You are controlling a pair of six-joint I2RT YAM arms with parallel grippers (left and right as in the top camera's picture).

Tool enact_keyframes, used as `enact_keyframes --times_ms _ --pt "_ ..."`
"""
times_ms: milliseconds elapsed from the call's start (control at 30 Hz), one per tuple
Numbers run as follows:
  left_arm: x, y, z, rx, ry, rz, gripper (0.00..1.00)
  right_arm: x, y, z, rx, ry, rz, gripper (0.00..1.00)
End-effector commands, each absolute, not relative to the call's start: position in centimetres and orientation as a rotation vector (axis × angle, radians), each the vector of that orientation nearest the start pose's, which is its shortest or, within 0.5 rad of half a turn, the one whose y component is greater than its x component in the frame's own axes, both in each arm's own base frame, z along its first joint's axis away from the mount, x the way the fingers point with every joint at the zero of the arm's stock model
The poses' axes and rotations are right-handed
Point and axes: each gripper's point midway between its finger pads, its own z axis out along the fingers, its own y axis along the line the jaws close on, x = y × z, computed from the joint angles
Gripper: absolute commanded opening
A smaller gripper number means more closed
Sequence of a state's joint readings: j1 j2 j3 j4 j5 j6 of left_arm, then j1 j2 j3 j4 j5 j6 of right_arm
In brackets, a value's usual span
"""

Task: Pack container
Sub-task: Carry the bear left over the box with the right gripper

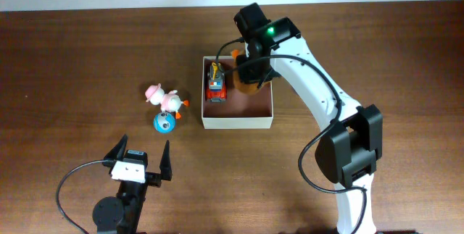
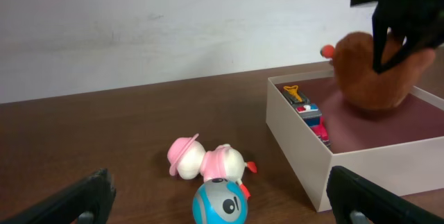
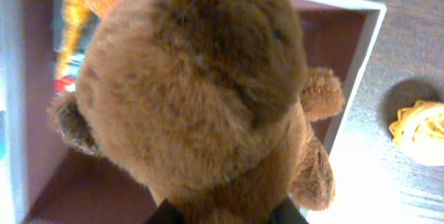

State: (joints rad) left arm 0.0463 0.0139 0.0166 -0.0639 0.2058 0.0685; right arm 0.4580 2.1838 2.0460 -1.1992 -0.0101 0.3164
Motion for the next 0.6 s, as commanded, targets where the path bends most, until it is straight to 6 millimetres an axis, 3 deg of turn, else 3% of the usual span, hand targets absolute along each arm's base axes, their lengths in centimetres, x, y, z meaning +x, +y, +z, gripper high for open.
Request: enact_keyframes --times_ms 0,400,567 --pt "24.41 -2.32 16.15 0.186 1.618 -0.065 1.00 43.28 20.12 10.18 -0.113 2.918 0.049 0.19" --pt "24.41 -2.32 16.15 0.186 1.618 -0.065 1.00 43.77 19.58 9.50 -0.107 2.907 -0.008 0.19" --pt "24.41 -2.32 16.15 0.186 1.618 -0.065 0.99 43.08 19.56 9.35 -0.110 2.936 -0.009 0.19"
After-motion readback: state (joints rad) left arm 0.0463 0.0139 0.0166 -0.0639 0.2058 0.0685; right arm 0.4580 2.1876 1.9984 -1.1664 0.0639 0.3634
